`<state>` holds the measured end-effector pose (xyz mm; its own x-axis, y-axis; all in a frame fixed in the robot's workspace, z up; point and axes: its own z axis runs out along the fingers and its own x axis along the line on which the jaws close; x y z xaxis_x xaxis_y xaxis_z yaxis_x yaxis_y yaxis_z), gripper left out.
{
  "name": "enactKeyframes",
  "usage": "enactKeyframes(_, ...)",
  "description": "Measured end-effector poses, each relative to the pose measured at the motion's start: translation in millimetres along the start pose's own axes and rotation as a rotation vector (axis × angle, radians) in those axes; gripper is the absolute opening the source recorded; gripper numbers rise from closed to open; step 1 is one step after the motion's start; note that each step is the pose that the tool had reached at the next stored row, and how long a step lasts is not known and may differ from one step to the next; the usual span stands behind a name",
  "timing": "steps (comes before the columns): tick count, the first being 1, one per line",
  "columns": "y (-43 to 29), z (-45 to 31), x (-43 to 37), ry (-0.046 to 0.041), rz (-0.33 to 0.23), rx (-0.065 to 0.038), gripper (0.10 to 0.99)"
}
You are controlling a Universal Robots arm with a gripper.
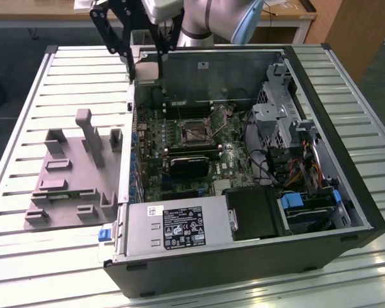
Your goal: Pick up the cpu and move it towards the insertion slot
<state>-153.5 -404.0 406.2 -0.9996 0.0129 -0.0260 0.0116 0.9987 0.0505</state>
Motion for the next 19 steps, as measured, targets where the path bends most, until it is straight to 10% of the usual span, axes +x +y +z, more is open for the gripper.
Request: enactKeyframes(19,2.2,3.2,-85.9,0.0066,0.0,0.0,0.541)
